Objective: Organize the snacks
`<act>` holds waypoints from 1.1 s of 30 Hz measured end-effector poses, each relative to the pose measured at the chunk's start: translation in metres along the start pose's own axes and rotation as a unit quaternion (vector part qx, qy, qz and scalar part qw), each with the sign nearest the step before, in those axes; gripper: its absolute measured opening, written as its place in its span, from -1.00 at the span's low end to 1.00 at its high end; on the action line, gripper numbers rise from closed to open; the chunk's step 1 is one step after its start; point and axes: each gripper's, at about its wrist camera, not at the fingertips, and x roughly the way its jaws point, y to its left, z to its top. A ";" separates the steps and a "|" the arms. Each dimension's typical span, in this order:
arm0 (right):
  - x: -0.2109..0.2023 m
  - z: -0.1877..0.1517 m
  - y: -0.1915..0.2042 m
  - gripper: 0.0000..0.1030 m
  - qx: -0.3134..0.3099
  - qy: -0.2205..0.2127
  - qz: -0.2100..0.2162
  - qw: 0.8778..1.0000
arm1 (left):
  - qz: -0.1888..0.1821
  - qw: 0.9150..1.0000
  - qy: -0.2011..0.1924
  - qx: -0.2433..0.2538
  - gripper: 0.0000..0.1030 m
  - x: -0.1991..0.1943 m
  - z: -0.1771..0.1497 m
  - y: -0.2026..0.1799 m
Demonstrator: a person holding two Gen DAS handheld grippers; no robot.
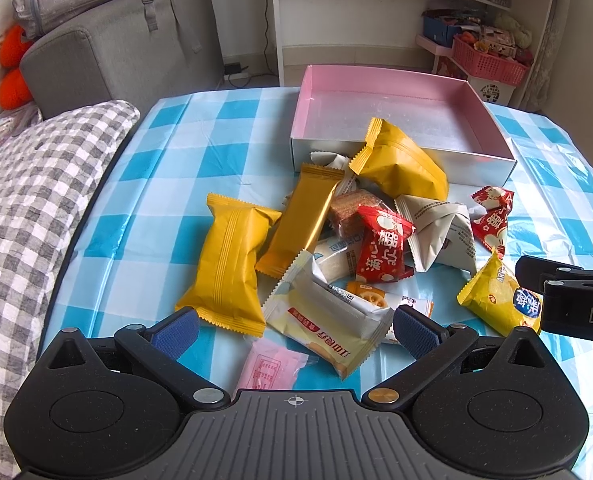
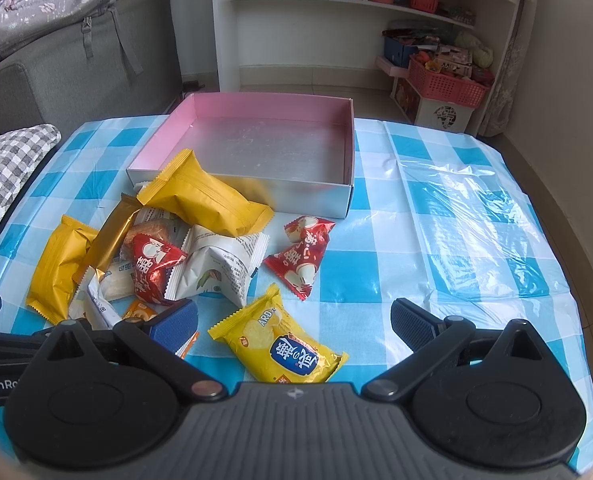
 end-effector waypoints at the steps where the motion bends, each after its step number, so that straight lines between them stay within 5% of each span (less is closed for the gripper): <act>1: 0.000 0.000 0.000 1.00 0.000 0.000 0.000 1.000 | 0.000 1.000 0.000 0.000 1.00 0.000 0.000 0.000; 33: 0.002 -0.003 0.001 1.00 -0.002 0.003 -0.001 1.000 | 0.000 1.000 0.001 0.001 1.00 0.001 -0.001 0.000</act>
